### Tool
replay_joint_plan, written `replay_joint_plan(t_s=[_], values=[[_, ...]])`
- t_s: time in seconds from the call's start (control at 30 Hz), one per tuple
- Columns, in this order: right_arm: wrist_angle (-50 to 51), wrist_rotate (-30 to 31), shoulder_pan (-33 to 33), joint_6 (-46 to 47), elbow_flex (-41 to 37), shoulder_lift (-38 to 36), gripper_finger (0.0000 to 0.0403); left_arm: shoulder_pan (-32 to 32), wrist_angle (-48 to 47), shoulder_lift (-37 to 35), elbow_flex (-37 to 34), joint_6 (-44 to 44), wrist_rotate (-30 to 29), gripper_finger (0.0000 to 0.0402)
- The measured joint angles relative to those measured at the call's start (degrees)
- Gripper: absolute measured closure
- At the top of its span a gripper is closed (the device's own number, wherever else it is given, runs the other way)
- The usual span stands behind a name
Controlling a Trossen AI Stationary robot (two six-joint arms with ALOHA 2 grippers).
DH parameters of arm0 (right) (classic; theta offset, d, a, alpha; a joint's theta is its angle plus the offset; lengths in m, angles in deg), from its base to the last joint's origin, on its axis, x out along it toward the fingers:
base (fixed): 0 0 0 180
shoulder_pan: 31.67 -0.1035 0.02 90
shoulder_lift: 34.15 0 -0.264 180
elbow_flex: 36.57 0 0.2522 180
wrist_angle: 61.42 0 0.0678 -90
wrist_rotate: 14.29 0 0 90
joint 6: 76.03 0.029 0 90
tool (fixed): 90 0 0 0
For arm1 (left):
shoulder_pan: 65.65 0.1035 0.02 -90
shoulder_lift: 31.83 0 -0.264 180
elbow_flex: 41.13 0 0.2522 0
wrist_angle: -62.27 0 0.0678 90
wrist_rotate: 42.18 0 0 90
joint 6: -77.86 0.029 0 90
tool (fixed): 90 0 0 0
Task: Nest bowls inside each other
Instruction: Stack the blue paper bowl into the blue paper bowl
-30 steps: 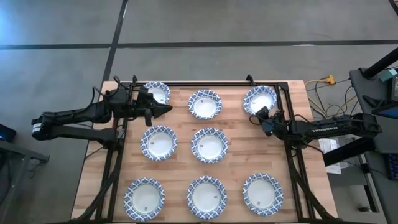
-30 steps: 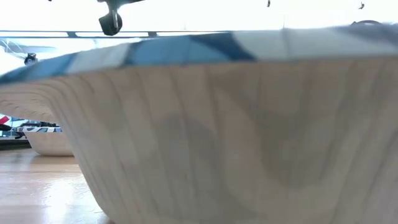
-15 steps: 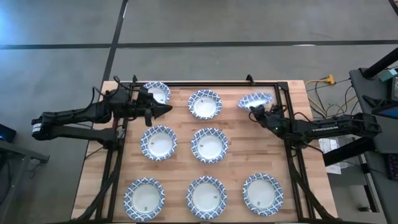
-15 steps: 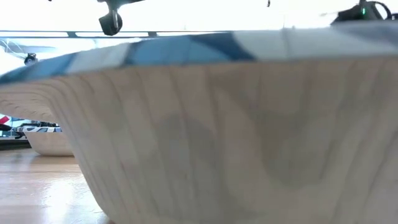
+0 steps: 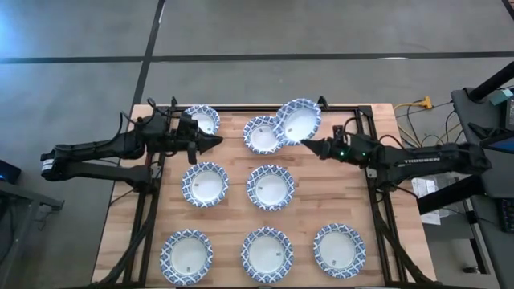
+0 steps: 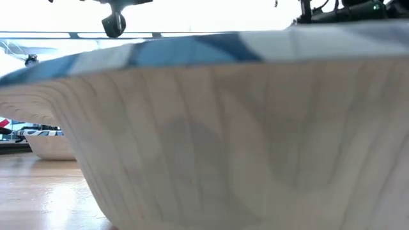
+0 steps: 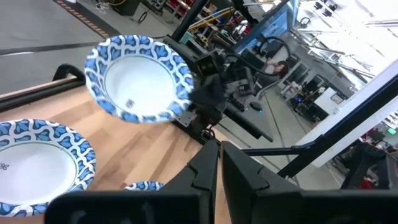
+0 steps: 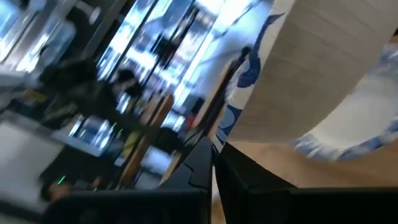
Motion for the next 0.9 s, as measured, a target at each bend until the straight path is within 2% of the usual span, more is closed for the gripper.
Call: replay_joint_plan(t_s=[0.2, 0.37, 0.47, 0.63, 0.8, 0.9], values=[[1.4, -10.38, -5.01, 5.97, 0.95, 3.28, 0.0395, 0.0, 0.0, 0.0, -0.03, 0.76, 0.0, 0.0395], [-0.13, -11.39, -12.01, 16.43, -1.55, 7.08, 0.0394, 0.0, 0.01, 0.02, -0.05, 2.7, 0.02, 0.0395], [-8.76, -10.69, -15.47, 19.6, -4.01, 10.22, 0.0394, -0.01, 0.0, 0.02, -0.1, 2.73, 0.02, 0.0395], [-27.86, -5.89, -18.21, 23.85, -8.43, 17.44, 0.0394, -0.02, -0.02, 0.11, -0.14, 2.8, 0.1, 0.0395], [-36.78, -5.77, -18.68, 29.46, -9.09, 26.54, 0.0394, -0.02, -0.02, 0.11, -0.16, 2.84, 0.33, 0.0395], [-41.08, -6.77, -18.67, 29.69, -7.25, 32.16, 0.0394, -0.02, -0.06, 0.11, -0.16, 2.84, 0.39, 0.0395]])
